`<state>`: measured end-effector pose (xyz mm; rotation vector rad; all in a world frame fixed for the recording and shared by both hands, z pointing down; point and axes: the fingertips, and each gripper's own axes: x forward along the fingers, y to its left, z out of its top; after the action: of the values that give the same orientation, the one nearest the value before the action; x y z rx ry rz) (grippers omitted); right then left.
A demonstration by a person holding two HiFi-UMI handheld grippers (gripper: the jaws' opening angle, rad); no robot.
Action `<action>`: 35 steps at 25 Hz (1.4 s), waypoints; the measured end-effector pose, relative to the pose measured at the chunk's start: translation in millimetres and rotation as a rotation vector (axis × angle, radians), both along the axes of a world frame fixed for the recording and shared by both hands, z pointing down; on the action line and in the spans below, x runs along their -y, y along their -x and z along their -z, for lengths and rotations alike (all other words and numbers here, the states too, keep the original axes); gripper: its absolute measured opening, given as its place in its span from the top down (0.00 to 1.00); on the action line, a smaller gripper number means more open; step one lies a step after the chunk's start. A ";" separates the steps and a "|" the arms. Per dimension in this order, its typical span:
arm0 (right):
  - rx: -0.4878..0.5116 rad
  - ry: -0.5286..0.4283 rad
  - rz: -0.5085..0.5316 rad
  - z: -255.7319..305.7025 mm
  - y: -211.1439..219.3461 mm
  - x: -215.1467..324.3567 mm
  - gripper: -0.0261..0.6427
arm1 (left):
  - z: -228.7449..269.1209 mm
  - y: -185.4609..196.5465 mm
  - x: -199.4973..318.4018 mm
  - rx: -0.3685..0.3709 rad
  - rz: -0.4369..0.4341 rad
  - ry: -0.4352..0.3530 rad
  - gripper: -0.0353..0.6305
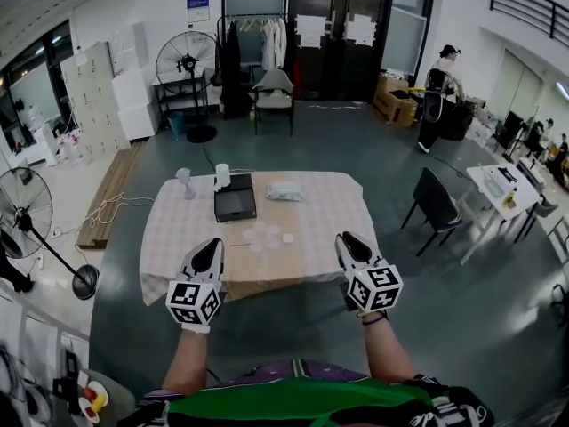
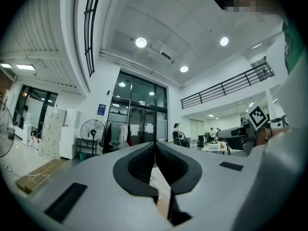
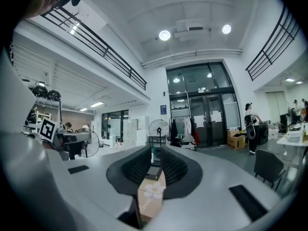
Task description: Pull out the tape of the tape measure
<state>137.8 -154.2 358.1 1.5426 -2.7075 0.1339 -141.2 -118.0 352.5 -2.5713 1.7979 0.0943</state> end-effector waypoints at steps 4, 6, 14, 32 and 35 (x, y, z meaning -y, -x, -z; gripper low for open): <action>-0.004 -0.010 -0.007 1.4 -2.5 -0.2 0.91 | 1.0 -5.7 3.0 -0.005 -0.016 -0.011 0.91; -0.003 -0.019 -0.010 5.3 -3.2 0.1 0.92 | 2.6 -6.5 4.5 -0.002 -0.020 -0.014 0.91; 0.005 -0.028 -0.027 6.8 -10.9 -2.0 0.95 | -1.2 -10.3 1.0 0.028 0.001 -0.022 0.91; -0.023 0.004 -0.052 -8.9 -19.0 12.3 0.95 | -6.6 -4.4 9.0 0.005 0.035 -0.017 0.91; -0.023 0.006 -0.045 -9.7 -18.0 16.0 0.95 | -8.2 -7.8 13.2 0.008 0.031 -0.013 0.91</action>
<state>155.8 -170.3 367.8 1.5941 -2.6538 0.1245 -133.4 -131.1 360.7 -2.5304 1.8271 0.0956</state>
